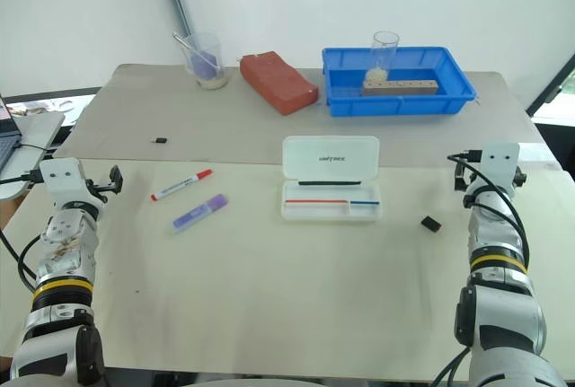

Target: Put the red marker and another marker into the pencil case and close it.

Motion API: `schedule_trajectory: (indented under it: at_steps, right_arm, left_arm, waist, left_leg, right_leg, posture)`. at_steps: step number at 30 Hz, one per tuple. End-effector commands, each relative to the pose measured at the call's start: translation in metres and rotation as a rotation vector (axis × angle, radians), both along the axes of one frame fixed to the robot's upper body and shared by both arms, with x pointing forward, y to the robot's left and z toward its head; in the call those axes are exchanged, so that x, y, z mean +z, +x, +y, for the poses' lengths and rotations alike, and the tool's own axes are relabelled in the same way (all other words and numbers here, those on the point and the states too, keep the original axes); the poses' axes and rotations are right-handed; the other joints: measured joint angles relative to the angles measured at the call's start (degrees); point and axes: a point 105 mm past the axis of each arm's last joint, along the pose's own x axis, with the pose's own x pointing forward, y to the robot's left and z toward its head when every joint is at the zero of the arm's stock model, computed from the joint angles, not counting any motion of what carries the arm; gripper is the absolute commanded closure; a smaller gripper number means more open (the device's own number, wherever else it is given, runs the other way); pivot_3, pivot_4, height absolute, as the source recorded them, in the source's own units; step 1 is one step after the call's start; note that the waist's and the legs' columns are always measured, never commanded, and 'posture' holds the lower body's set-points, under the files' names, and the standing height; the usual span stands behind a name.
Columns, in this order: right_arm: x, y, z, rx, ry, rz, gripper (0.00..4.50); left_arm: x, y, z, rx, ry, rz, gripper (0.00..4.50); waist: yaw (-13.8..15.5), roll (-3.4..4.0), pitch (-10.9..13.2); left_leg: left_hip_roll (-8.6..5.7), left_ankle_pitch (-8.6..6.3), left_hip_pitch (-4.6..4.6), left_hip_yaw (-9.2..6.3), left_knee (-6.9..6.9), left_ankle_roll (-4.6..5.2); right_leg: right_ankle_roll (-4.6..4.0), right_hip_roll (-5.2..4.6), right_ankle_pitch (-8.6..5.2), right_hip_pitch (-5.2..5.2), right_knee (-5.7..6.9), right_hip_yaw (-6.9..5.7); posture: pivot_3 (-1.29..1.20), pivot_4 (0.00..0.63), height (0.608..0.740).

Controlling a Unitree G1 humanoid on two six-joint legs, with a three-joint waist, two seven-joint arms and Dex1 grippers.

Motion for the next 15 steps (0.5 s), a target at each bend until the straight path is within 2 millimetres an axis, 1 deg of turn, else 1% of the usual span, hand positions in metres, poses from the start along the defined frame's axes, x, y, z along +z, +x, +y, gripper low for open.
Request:
schedule_trajectory:
  at_steps: [1,8,10,12,15]
  right_arm:
    - [0.015,-0.001,-0.006,-0.006,-0.024,-0.04,0.0]
    - [0.013,0.0,-0.002,0.011,-0.029,-0.03,0.0]
    - [0.012,0.0,-0.001,0.021,-0.035,-0.025,0.0]
    - [0.015,0.001,-0.001,0.031,-0.04,-0.027,0.0]
    - [0.026,0.002,0.001,0.069,-0.073,-0.036,0.0]
  left_arm:
    - [0.021,0.0,0.005,0.007,0.022,-0.073,0.02]
    - [0.021,-0.011,0.012,0.018,0.021,-0.068,0.02]
    - [0.026,-0.013,0.012,-0.002,0.023,-0.074,0.02]
    - [0.035,-0.014,0.007,-0.054,0.038,-0.084,0.02]
    - [0.048,-0.013,-0.007,-0.169,0.055,-0.089,0.02]
  waist:
    - [0.0,0.0,0.0]
    - [-0.06,0.0,0.0]
    - [-0.04,0.0,0.0]
    - [-0.04,0.0,0.0]
    - [-0.01,0.0,0.01]
  left_leg:
    - [0.0,0.0,0.0,0.0,0.0,0.0]
    - [0.01,0.0,0.0,0.0,0.0,0.0]
    - [0.01,0.0,0.0,0.0,0.0,0.0]
    - [0.02,0.0,0.0,0.0,0.0,0.0]
    - [0.02,0.0,-0.01,0.0,0.0,0.0]
  right_leg:
    - [0.0,0.0,0.0,0.0,0.0,0.0]
    - [0.0,0.0,0.0,0.0,0.0,0.0]
    - [0.0,0.0,0.0,0.0,0.0,0.0]
    - [0.0,0.0,0.0,0.0,0.0,0.0]
    - [-0.01,0.0,0.0,-0.01,0.0,-0.01]
  posture:
    - [0.0,0.15,0.74]
    - [0.0,0.15,0.74]
    - [0.0,0.15,0.74]
    - [0.0,0.15,0.74]
    - [0.0,0.15,0.74]
